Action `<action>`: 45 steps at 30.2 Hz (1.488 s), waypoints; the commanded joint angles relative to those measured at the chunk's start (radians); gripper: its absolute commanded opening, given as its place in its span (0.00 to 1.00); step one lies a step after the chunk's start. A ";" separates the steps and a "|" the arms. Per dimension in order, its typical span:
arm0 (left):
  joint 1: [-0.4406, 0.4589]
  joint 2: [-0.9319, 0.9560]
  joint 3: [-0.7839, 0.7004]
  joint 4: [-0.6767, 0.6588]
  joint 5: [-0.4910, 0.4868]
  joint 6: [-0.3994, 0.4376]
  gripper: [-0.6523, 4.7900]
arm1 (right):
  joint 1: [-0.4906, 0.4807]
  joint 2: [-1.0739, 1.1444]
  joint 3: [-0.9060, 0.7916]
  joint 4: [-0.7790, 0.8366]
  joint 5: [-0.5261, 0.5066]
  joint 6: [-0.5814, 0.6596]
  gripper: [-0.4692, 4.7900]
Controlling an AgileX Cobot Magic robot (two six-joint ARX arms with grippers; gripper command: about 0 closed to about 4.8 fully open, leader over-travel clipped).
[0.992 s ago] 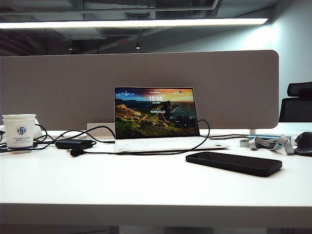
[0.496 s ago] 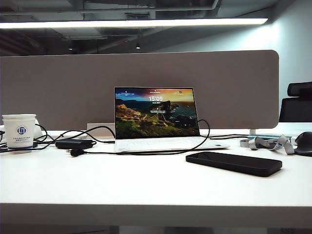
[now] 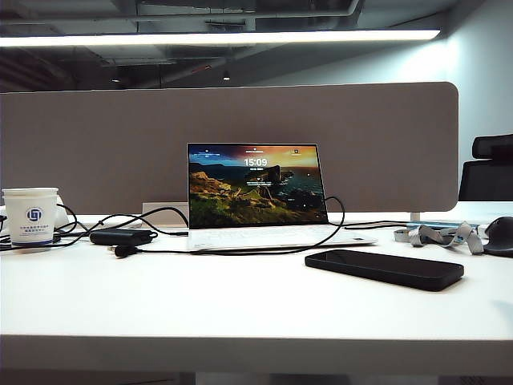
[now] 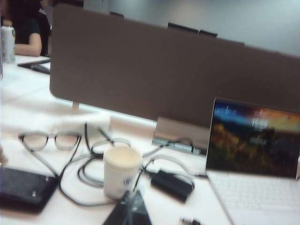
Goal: Pick up the black phone, pick up the charger plug, insert the charger plug into the phone's charging port, and finally place the connected phone back on the desk.
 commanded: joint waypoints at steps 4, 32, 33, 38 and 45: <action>0.000 0.206 0.196 0.010 0.060 -0.005 0.11 | 0.002 0.244 0.232 0.009 -0.002 0.003 0.09; -0.319 0.916 0.796 -0.356 0.321 -0.064 0.11 | 0.003 1.042 0.978 -0.606 -0.456 -0.006 0.09; -0.323 0.928 0.801 -0.358 0.337 -0.097 0.11 | 0.003 1.052 0.978 -0.619 -0.473 -0.006 0.09; -0.323 0.978 0.804 -0.351 0.440 -0.142 0.11 | 0.003 1.109 0.978 -0.684 -0.502 -0.077 0.09; -0.323 1.064 0.803 -0.348 0.481 -0.196 0.11 | 0.003 1.214 0.978 -0.711 -0.502 -0.161 0.09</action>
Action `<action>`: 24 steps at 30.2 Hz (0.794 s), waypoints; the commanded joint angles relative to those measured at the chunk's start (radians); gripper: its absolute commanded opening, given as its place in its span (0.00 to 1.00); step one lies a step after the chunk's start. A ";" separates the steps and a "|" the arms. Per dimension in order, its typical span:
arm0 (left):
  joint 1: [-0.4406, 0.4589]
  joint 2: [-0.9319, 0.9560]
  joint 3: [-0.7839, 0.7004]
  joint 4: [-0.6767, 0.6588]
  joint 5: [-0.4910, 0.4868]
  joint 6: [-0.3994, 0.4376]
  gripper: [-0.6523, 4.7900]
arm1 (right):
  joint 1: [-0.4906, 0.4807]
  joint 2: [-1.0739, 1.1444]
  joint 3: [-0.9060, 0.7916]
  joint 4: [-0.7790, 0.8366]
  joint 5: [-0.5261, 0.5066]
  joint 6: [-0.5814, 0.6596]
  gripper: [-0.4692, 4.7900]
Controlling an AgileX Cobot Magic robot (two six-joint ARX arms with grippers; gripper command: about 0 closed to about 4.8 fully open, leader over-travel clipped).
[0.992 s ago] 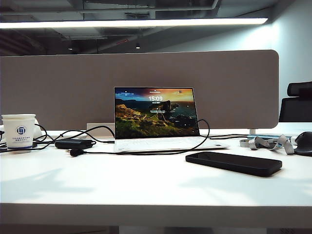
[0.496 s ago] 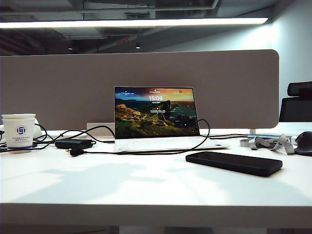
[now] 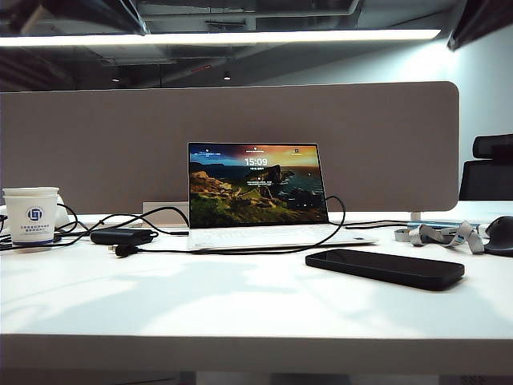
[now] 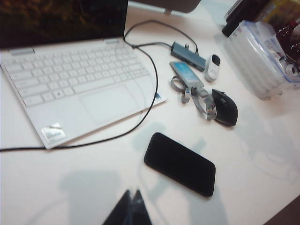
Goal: Pick up the black phone, pick up the charger plug, insert the charger plug into the phone's charging port, and finally place the connected phone back on the desk.
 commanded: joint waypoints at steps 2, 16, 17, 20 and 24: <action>0.000 0.075 0.003 0.018 0.020 -0.056 0.11 | 0.000 0.082 0.004 0.002 -0.006 -0.108 0.09; -0.153 0.453 0.003 0.319 0.212 -0.209 0.99 | 0.000 0.420 0.002 0.018 -0.085 -0.224 0.68; -0.171 0.478 0.003 0.356 0.205 -0.251 0.99 | 0.000 0.437 0.002 0.025 -0.102 -0.229 0.73; -0.222 0.558 0.003 0.466 0.175 -0.345 0.99 | 0.000 0.479 0.002 0.044 -0.119 -0.230 0.72; -0.268 0.661 0.003 0.589 0.167 -0.457 0.99 | 0.000 0.514 0.002 0.071 -0.130 -0.230 0.71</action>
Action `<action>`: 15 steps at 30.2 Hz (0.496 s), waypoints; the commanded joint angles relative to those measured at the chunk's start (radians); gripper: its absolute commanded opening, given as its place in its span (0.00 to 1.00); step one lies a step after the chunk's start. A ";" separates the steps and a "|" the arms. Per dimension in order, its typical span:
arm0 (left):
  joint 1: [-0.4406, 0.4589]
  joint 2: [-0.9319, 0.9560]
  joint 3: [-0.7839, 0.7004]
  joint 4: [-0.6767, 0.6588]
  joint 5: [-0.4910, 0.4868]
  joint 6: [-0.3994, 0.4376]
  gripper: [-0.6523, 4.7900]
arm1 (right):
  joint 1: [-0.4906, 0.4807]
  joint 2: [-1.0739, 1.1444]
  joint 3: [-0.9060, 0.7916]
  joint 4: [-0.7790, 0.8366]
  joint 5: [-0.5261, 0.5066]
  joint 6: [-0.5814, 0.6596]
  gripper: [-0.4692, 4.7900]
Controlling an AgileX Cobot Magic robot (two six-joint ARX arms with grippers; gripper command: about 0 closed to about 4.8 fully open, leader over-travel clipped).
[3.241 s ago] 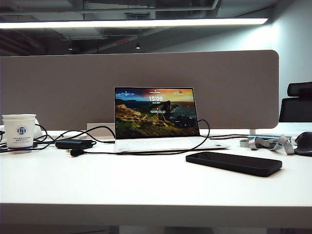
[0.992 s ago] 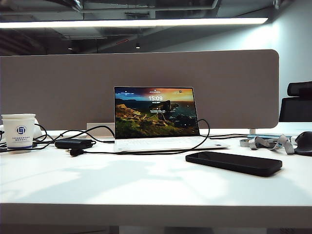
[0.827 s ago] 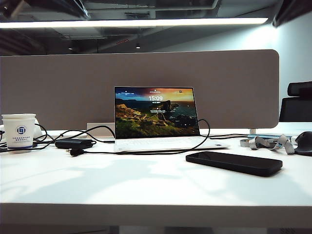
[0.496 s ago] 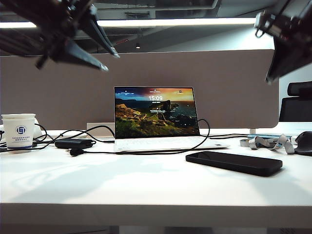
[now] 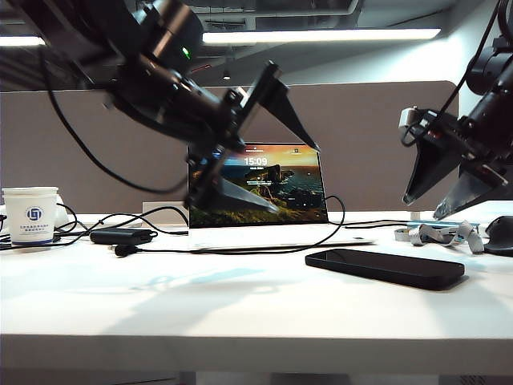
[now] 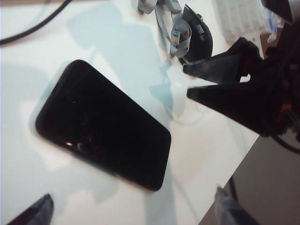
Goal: Pick up the black phone, pick up the charger plug, insert the charger plug into the phone's charging port, and finally place the connected phone back on the desk.
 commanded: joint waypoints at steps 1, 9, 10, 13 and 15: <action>-0.030 0.064 0.003 0.087 -0.018 -0.071 0.99 | 0.000 0.016 0.003 0.032 -0.021 -0.003 0.65; -0.090 0.156 0.003 0.142 -0.101 -0.101 1.00 | 0.033 0.025 0.002 0.088 0.061 -0.003 0.37; -0.095 0.165 0.003 0.161 -0.105 -0.116 1.00 | 0.042 0.025 0.002 0.093 0.092 -0.003 0.28; -0.097 0.187 0.003 0.180 -0.146 -0.187 1.00 | 0.066 0.025 0.000 0.120 0.187 -0.002 0.15; -0.096 0.200 0.003 0.196 -0.164 -0.192 1.00 | 0.072 0.026 -0.003 0.129 0.193 -0.002 0.14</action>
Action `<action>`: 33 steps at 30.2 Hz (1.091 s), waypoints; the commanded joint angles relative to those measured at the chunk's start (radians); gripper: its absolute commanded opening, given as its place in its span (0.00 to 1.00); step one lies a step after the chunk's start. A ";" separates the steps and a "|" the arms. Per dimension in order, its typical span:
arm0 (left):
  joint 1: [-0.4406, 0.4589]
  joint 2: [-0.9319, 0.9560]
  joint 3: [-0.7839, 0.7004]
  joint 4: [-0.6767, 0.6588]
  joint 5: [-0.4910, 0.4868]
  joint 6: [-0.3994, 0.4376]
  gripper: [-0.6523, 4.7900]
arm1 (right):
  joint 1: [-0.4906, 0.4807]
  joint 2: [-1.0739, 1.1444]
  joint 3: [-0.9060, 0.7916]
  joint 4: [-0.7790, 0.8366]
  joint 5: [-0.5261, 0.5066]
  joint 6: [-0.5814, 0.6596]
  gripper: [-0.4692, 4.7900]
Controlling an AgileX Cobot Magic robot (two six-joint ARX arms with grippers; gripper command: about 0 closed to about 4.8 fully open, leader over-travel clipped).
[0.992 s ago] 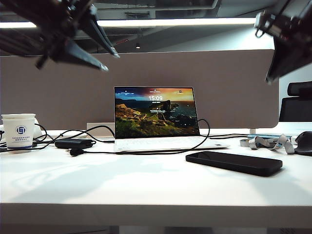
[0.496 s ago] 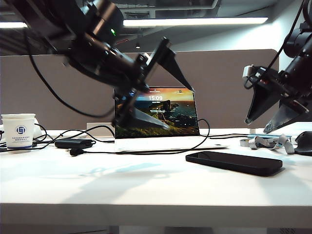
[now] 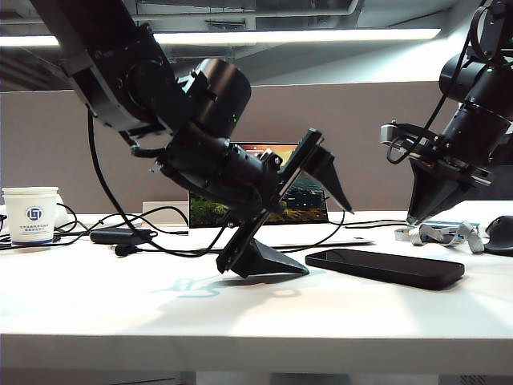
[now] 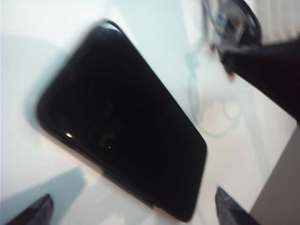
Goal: Pick up the black phone, pick up the charger plug, insert the charger plug into the phone's charging port, and finally place the connected phone back on the desk.
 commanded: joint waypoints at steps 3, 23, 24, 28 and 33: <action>-0.004 0.036 0.006 0.052 -0.027 -0.054 1.00 | 0.004 0.008 -0.004 0.013 0.019 0.000 0.12; -0.013 0.098 0.059 0.364 0.098 -0.080 1.00 | 0.041 0.071 -0.004 -0.072 -0.023 -0.001 0.10; -0.012 0.098 0.059 0.365 0.109 -0.083 1.00 | 0.041 0.070 -0.004 -0.072 -0.020 -0.001 0.10; -0.006 0.097 0.059 0.242 0.102 -0.132 1.00 | 0.040 0.070 -0.004 -0.068 0.038 -0.015 0.10; -0.005 0.096 0.060 0.174 0.046 -0.149 1.00 | 0.041 0.070 -0.004 -0.068 0.037 -0.015 0.10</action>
